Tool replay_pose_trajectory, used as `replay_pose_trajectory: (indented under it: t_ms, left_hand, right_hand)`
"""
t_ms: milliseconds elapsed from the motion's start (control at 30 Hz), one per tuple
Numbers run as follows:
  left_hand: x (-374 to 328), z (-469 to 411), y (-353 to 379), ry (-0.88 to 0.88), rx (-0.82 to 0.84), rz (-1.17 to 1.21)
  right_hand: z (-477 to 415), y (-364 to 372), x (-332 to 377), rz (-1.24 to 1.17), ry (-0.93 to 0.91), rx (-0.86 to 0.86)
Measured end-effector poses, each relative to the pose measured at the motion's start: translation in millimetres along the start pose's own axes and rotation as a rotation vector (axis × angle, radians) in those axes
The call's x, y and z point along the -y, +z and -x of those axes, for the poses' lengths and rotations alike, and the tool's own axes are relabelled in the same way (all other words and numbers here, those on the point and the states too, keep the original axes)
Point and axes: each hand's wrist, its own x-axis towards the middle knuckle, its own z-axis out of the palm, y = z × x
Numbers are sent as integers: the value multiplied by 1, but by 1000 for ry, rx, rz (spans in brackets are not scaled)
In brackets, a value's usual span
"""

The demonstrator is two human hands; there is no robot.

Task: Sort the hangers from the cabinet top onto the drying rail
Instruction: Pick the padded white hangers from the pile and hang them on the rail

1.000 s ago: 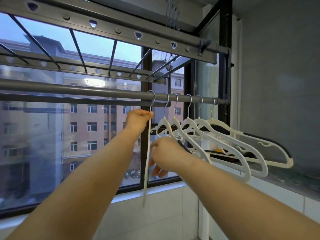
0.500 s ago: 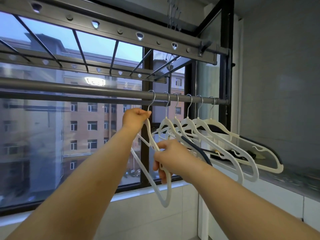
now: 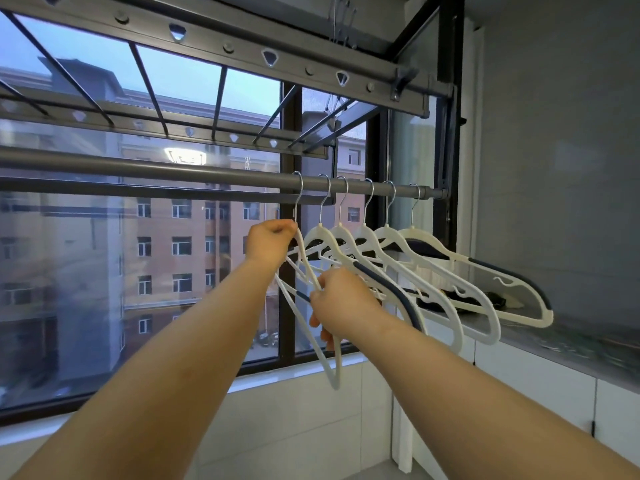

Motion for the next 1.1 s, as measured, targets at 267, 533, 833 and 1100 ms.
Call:
replay_pose_trajectory:
  t_ms: [267, 533, 833, 1100]
  left_hand:
    - [14, 19, -17, 19, -42, -24]
    - [7, 99, -37, -63, -56, -134]
    - [2, 227, -3, -133, -103, -246]
    - [-3, 297, 117, -188, 178, -249]
  right_hand:
    - [6, 4, -11, -74, -87, -62]
    - [47, -30, -32, -38, -255, -231]
    - [120, -93, -102, -40, -405, -147]
    - [155, -140, -240, 18, -235, -112]
